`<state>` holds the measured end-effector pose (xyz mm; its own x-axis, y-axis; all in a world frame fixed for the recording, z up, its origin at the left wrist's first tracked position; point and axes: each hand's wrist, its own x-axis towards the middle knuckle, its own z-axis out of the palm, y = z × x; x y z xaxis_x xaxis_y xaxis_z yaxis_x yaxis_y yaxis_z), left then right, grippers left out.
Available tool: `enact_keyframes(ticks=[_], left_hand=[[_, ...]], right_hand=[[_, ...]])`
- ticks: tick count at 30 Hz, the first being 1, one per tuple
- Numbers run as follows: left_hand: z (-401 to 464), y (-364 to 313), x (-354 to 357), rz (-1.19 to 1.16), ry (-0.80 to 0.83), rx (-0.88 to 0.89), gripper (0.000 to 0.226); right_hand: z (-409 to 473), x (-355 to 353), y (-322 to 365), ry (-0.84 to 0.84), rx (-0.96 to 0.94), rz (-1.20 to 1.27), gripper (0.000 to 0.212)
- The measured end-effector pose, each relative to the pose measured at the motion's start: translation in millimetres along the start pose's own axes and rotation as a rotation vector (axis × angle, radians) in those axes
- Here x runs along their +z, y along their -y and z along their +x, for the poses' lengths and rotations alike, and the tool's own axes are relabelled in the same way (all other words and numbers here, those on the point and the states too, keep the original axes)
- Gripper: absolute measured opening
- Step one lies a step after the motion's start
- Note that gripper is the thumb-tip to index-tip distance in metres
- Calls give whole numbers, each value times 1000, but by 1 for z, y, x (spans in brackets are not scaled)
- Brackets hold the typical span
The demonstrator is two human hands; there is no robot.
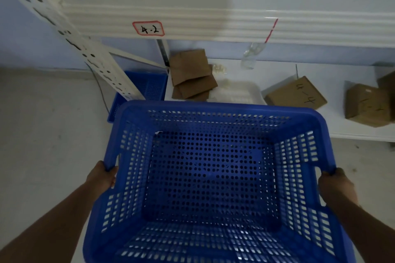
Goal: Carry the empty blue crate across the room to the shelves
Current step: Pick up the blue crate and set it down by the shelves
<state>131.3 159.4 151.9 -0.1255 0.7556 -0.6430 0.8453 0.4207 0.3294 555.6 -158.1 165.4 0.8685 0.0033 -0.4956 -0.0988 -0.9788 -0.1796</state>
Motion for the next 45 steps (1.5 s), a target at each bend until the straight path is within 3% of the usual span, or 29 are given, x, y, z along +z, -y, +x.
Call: enact_keyframes(ticks=[9, 15, 20, 25, 37, 45], left_hand=[[11, 8, 9, 28, -87, 16, 19], [13, 0, 8, 118, -140, -41, 34], [-4, -10, 11, 147, -179, -34, 41], [-8, -6, 16, 174, -246, 28, 37], [11, 15, 18, 215, -285, 45, 40], [-9, -5, 17, 221, -294, 95, 32]], right_hand=[[-3, 12, 7, -116, 30, -26, 31], [-3, 2, 12, -30, 17, -18, 41], [-2, 2, 8, -57, -12, 22, 45], [4, 8, 3, -157, -34, -32, 45], [17, 10, 11, -191, -17, -125, 41], [14, 12, 11, -227, -28, -133, 41]])
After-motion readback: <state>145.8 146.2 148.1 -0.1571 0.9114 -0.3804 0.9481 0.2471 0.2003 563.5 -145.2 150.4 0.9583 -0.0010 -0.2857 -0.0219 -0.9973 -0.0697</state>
